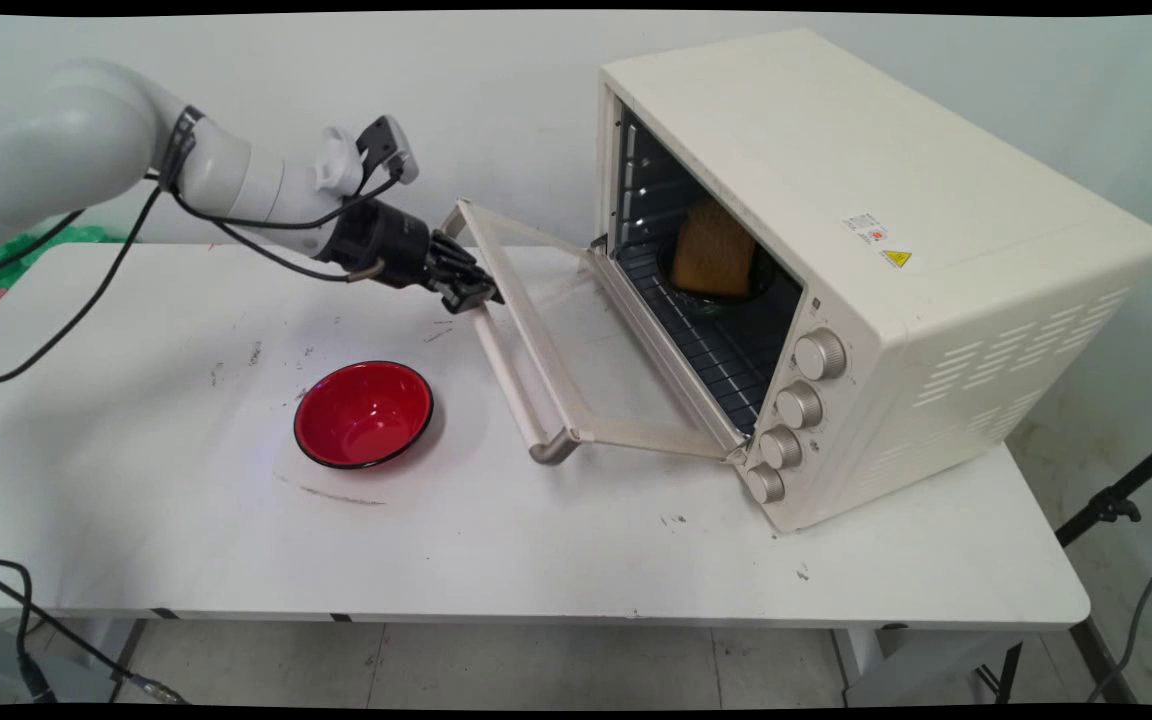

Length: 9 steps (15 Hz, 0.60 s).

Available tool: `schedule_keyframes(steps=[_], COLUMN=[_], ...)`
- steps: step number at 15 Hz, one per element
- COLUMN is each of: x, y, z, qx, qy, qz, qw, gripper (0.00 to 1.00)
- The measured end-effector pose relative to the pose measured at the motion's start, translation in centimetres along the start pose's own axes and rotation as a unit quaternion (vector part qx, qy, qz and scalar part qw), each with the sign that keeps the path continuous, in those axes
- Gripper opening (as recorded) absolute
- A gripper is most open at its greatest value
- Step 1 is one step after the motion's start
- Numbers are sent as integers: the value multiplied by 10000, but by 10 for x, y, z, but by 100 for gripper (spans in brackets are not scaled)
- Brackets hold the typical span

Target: Open the oven

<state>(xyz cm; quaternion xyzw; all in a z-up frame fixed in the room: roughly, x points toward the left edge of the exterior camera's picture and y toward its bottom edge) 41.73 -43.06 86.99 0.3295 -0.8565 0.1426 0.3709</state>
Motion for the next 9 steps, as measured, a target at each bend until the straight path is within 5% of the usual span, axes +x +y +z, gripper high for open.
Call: schedule_keyframes(steps=[9], x=[-31], y=[-8], z=[-3], qx=[-36], qy=[-21], qz=[-124], qw=[9999], gripper=[0])
